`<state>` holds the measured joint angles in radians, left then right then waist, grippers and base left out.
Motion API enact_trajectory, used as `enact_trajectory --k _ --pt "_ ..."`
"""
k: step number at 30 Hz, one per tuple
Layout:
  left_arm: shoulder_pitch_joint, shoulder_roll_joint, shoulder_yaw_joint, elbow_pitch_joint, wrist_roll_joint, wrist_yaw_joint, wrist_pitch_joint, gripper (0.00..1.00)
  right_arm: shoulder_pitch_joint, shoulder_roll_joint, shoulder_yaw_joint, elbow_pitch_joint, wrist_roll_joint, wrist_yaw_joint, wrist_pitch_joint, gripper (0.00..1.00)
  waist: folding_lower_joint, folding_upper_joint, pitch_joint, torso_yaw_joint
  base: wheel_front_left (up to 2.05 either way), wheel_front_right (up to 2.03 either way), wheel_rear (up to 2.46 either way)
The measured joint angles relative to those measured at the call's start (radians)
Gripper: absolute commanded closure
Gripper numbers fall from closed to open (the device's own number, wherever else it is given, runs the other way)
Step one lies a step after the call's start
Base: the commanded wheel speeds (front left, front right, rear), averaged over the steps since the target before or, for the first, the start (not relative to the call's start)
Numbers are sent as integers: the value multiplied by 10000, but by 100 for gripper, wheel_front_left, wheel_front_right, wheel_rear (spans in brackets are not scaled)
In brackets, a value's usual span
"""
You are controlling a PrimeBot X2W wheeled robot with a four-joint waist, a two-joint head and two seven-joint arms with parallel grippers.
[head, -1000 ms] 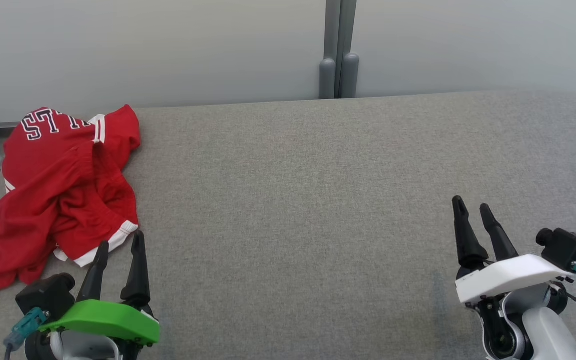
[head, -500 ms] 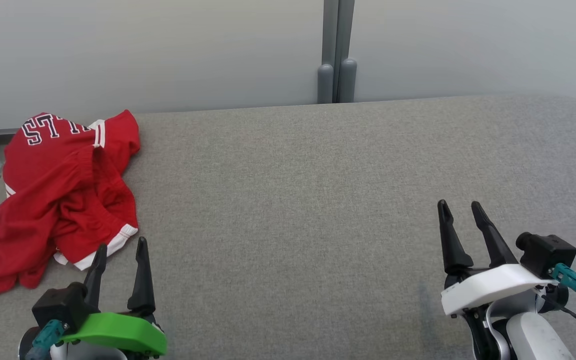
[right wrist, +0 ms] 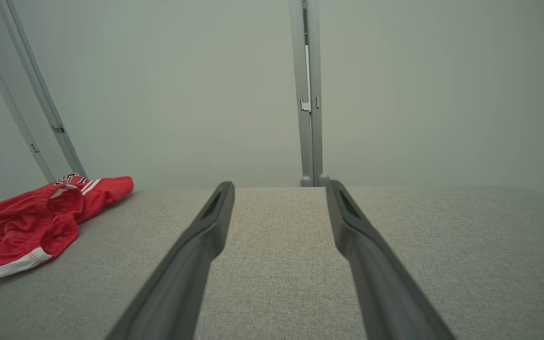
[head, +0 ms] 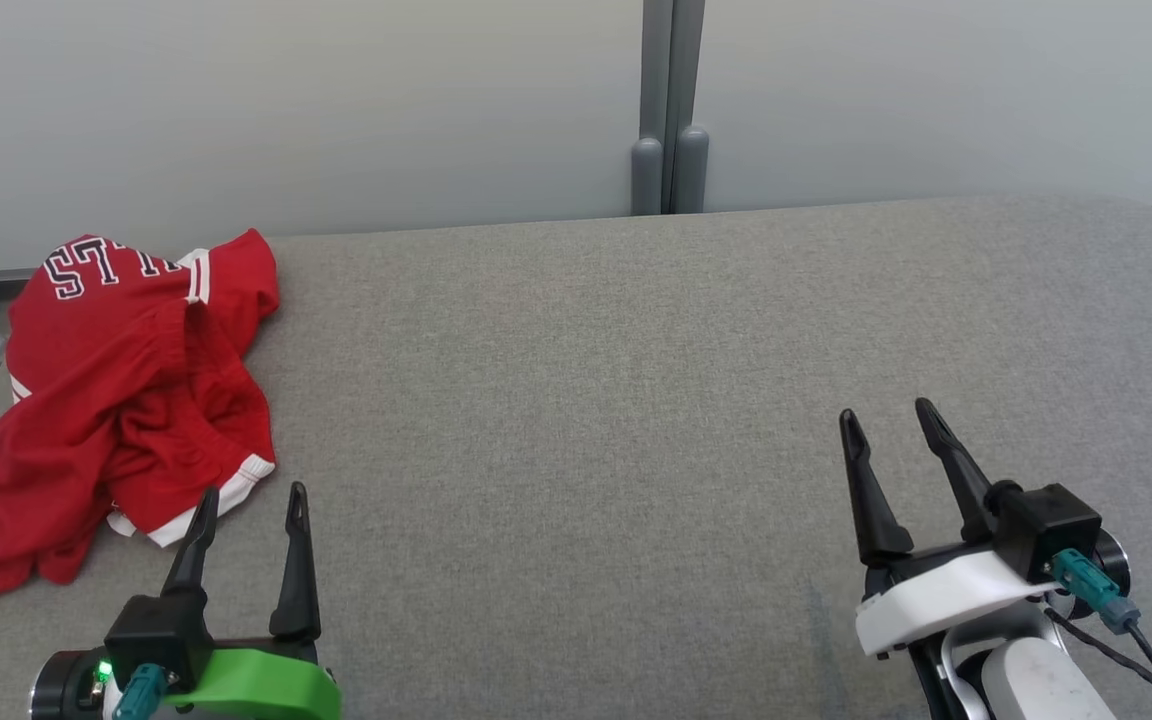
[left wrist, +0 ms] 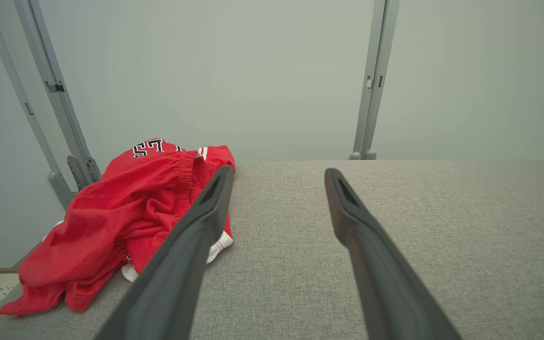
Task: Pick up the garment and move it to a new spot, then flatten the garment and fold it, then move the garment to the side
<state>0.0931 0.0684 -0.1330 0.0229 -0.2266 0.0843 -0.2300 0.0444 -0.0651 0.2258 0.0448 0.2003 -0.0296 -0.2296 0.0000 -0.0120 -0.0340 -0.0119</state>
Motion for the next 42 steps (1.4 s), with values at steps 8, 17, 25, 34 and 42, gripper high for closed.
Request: enact_trajectory --k 8,17,25,34,42 --pt "113 0 -10 -146 826 98 -192 0 61 2 113 -113 -867 -86 -221 0 0 0 1 -17 0 0 0" --pt "113 -2 12 -127 815 94 -192 0 68 8 71 -31 -846 -84 -221 0 0 0 40 -8 0 0 0" --pt "113 -6 31 -98 817 38 -192 0 68 17 46 -2 -836 -71 -221 0 0 0 59 -1 0 0 0" --pt "113 -31 48 -54 826 -50 -194 0 67 25 13 17 -836 -61 -221 0 0 0 76 12 0 0 0" --pt "111 -75 10 -23 907 -142 -219 0 67 31 -151 36 -836 -58 -221 0 0 0 95 142 0 0 0"
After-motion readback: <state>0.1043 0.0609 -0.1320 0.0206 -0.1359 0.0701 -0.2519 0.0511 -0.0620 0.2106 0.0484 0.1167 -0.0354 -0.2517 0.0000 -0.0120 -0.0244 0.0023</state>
